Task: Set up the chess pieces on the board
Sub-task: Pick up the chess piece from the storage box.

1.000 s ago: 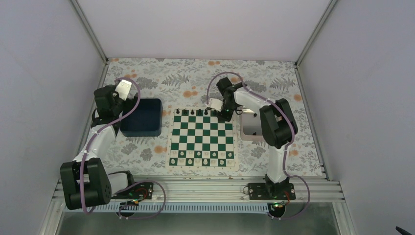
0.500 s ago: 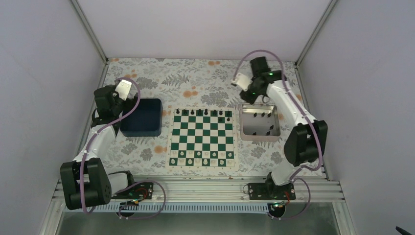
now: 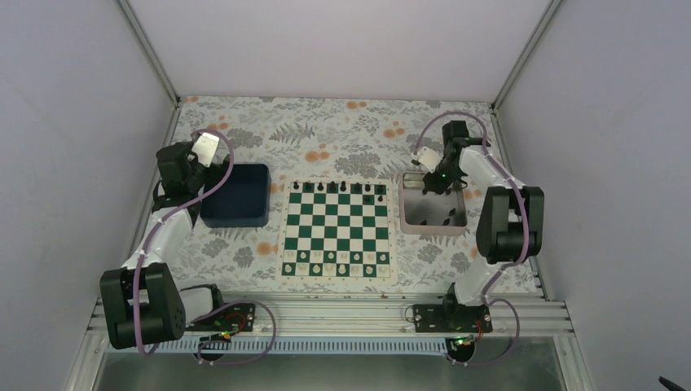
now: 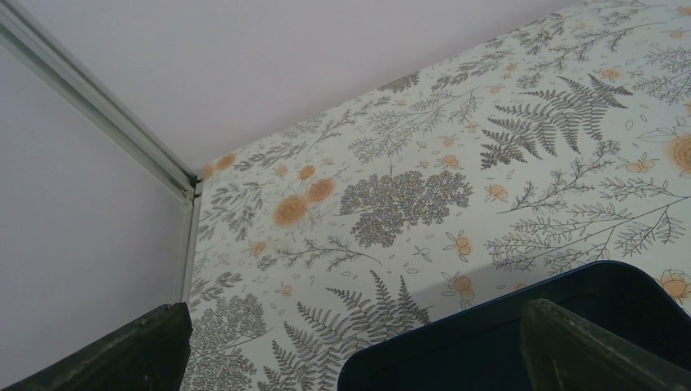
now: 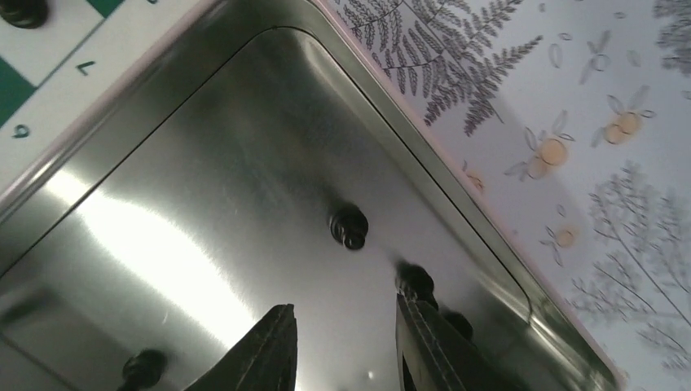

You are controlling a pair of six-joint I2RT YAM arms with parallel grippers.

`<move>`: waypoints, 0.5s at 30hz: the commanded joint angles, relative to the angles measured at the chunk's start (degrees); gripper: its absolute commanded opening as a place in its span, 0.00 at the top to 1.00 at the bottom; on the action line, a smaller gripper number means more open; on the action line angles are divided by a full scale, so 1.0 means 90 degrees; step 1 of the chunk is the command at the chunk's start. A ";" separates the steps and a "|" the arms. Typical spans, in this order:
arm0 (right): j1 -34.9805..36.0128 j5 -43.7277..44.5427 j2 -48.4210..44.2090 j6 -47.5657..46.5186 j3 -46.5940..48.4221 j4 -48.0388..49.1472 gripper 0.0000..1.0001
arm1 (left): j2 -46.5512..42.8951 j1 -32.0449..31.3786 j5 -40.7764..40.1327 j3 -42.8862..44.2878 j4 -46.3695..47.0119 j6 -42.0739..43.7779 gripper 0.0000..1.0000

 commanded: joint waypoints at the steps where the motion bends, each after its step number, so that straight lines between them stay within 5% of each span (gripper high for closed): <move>1: -0.0026 -0.0316 0.0457 -0.0066 -0.0040 0.0556 0.67 | -0.0084 0.0024 0.0112 0.0046 0.0040 -0.0039 0.00; 15: -0.0022 -0.0303 0.1093 -0.0016 0.0121 0.0713 0.72 | -0.0042 0.0024 0.0120 0.0042 0.0042 -0.0023 0.00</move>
